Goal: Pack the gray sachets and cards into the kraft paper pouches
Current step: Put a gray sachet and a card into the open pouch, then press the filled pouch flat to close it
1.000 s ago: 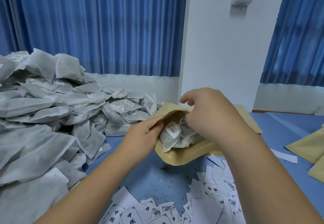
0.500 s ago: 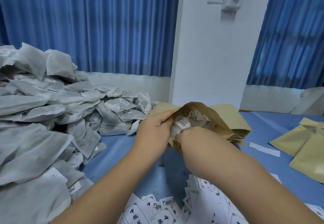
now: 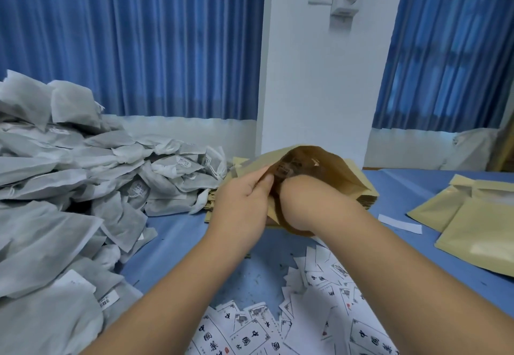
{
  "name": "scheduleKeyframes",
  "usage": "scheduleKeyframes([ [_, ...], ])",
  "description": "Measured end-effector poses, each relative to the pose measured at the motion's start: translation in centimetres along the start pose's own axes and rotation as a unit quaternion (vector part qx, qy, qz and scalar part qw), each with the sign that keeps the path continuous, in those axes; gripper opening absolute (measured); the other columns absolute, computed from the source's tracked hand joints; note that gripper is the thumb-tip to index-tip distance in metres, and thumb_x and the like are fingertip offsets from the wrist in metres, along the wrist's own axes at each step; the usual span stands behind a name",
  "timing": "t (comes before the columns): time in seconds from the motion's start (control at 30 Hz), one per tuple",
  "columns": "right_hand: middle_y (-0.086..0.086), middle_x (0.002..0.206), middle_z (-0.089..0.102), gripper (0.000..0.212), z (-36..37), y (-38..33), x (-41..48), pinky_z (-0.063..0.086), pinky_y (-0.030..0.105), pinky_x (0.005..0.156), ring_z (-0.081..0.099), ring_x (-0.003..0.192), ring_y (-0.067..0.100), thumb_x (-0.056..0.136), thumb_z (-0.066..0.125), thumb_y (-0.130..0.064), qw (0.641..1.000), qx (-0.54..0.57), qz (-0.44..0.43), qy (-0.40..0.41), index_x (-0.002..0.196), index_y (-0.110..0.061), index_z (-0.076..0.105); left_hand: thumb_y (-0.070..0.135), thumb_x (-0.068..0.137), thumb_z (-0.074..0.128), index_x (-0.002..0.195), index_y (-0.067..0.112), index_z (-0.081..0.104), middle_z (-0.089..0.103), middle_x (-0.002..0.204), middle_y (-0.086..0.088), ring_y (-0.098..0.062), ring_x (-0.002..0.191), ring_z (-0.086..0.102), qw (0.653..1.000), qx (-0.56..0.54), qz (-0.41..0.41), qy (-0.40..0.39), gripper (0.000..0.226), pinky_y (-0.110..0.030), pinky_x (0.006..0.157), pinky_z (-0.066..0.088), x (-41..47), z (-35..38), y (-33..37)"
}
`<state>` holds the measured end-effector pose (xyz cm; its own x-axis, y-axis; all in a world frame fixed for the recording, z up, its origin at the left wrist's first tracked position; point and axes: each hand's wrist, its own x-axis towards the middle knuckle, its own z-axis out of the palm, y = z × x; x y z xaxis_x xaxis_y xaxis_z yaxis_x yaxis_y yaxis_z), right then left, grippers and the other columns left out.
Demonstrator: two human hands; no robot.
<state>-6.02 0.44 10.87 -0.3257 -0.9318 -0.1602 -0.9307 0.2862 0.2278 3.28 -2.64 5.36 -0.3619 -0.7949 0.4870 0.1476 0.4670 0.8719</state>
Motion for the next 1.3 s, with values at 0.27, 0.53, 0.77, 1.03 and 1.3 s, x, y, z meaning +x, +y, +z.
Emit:
scheduleKeyframes([
  [0.27,0.002,0.105,0.060,0.034,1.8,1.4,-2.8,0.046,0.033,0.085,0.055,0.099,0.020,0.083,0.047,0.003,0.958,0.094,-0.160,0.219,0.106,-0.015,0.064,0.012,0.100,0.045,0.096,0.040,0.071,0.066,0.071,0.025,0.002,0.073,0.059,0.999,0.032,0.031,0.030,0.038,-0.012,0.070,0.045,0.1,-0.7,-0.7],
  [0.53,-0.011,0.092,0.059,0.039,10.2,4.1,-8.5,0.046,0.025,0.073,0.053,0.087,0.005,0.083,0.046,-0.001,0.893,0.227,-0.253,0.296,0.103,-0.022,0.072,0.010,0.100,0.046,0.106,0.031,0.072,0.064,0.065,0.027,0.010,0.061,0.059,0.999,0.032,0.027,-0.002,0.035,-0.005,0.054,0.044,-0.3,-0.6,-0.7],
  [0.77,-0.018,0.139,0.041,0.066,14.8,4.6,-7.9,0.026,0.024,0.106,0.032,0.129,0.002,0.080,0.045,0.003,0.932,0.174,-0.275,0.156,0.135,-0.033,0.051,0.017,0.095,0.052,0.100,0.049,0.069,0.073,0.092,0.015,-0.014,0.089,0.071,0.998,0.061,0.000,-0.023,0.037,-0.041,0.082,0.058,-0.3,-0.5,-0.8],
  [1.03,-0.027,0.121,0.039,0.046,15.5,4.7,-8.5,0.038,0.028,0.097,0.040,0.115,0.014,0.087,0.043,-0.009,0.932,0.219,-0.229,0.177,0.120,-0.040,0.054,0.011,0.090,0.052,0.110,0.039,0.063,0.070,0.104,0.002,-0.021,0.080,0.072,0.995,0.087,-0.031,-0.044,0.036,-0.041,0.073,0.061,-0.2,-0.7,-0.5],
  [1.3,-0.020,0.103,0.048,0.011,14.2,5.2,-8.9,0.037,0.025,0.092,0.046,0.100,0.008,0.086,0.064,-0.025,0.925,0.227,-0.202,0.226,0.096,-0.031,0.063,0.014,0.089,0.053,0.108,0.043,0.056,0.050,0.099,0.029,-0.018,0.069,0.069,0.982,0.171,-0.032,-0.071,0.034,-0.041,0.069,0.060,-0.2,-0.7,-0.2],
])
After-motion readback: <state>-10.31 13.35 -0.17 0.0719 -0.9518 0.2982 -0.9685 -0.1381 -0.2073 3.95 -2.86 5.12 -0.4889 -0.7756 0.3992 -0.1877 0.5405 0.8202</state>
